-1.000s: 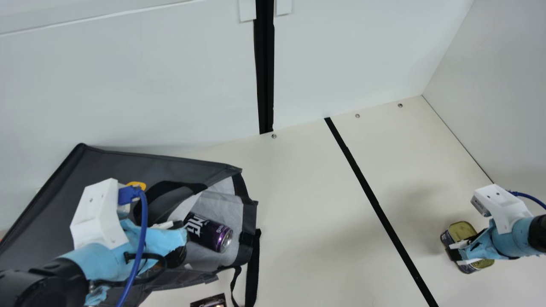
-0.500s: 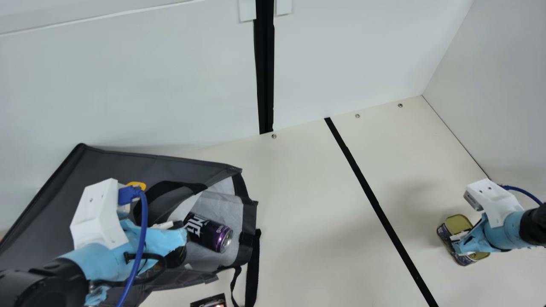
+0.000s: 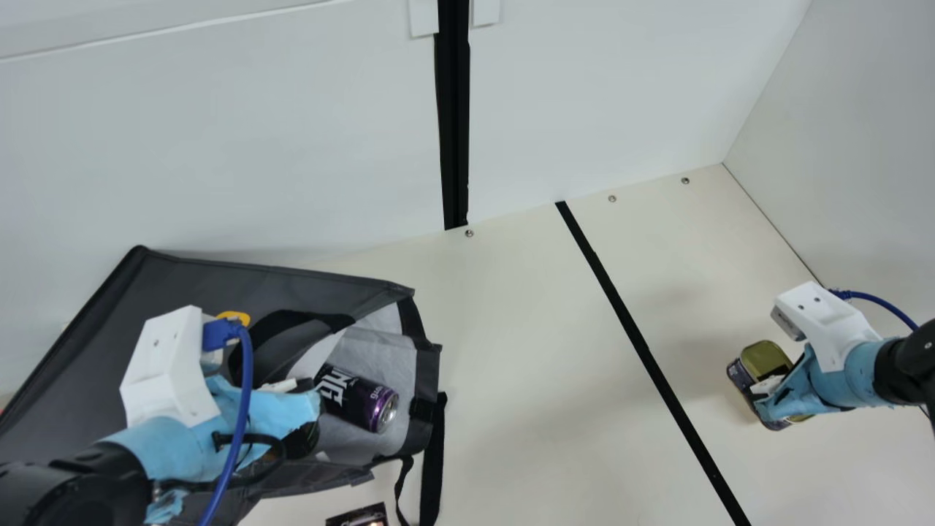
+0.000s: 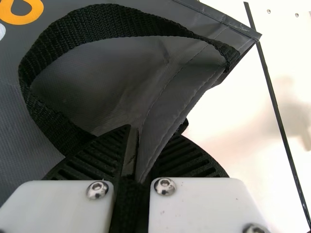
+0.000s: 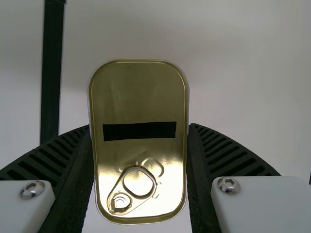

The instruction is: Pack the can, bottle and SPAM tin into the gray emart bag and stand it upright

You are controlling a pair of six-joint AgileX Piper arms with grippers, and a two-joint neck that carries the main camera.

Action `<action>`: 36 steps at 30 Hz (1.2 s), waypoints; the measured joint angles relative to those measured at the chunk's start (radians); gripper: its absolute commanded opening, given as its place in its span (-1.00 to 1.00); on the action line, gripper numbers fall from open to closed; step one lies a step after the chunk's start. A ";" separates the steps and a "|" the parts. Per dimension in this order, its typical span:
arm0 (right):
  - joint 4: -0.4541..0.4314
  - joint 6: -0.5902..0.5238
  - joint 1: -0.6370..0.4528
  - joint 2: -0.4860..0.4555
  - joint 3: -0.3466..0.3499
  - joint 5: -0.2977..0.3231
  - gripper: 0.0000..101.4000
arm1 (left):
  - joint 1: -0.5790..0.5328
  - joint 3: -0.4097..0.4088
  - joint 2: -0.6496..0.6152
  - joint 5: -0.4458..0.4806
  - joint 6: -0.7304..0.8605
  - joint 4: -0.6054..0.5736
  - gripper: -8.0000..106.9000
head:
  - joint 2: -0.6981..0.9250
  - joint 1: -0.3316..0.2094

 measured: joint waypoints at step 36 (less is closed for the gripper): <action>-0.068 0.176 0.570 -0.246 0.005 0.112 -1.00 | 0.000 0.000 0.000 0.000 0.000 0.000 -1.00 | 0.002 0.000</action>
